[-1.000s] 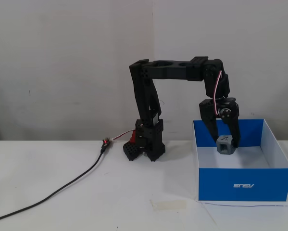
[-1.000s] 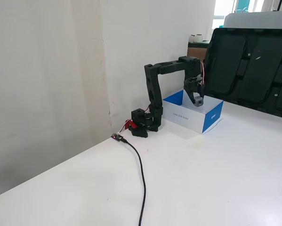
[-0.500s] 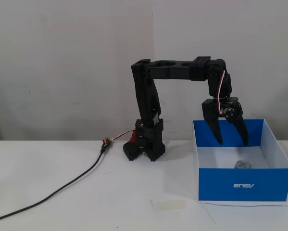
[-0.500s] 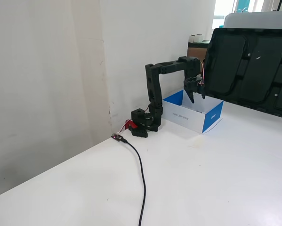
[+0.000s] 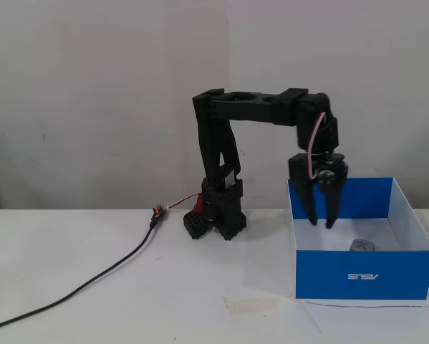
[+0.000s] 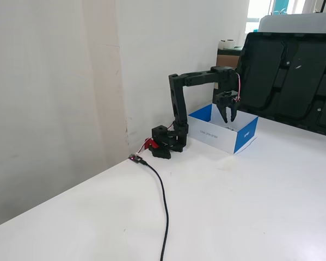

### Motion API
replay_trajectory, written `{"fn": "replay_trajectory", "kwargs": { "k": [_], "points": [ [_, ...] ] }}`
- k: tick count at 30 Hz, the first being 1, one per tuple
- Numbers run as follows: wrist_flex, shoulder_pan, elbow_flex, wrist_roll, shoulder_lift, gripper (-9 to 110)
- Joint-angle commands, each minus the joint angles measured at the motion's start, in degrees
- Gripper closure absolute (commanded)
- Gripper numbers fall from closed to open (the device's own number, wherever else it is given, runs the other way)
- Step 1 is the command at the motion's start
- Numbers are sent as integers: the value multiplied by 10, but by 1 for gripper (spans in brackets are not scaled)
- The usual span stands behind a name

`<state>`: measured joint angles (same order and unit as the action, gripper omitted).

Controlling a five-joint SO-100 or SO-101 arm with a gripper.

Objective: Pick the gray block and keep it in the box.

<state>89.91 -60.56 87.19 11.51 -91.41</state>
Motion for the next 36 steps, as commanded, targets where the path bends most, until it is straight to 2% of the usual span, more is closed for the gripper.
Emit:
{"fn": "replay_trajectory", "kwargs": {
  "k": [1,17,18,25,36],
  "points": [
    [7,81,2,-25,-62,97],
    [5,379,11,-98,-72,98],
    [-1,393,13,-100,-74,101],
    [-51,472,44,-110,-91,101],
    [-186,533,216,-101,-185,101]
  ]
}}
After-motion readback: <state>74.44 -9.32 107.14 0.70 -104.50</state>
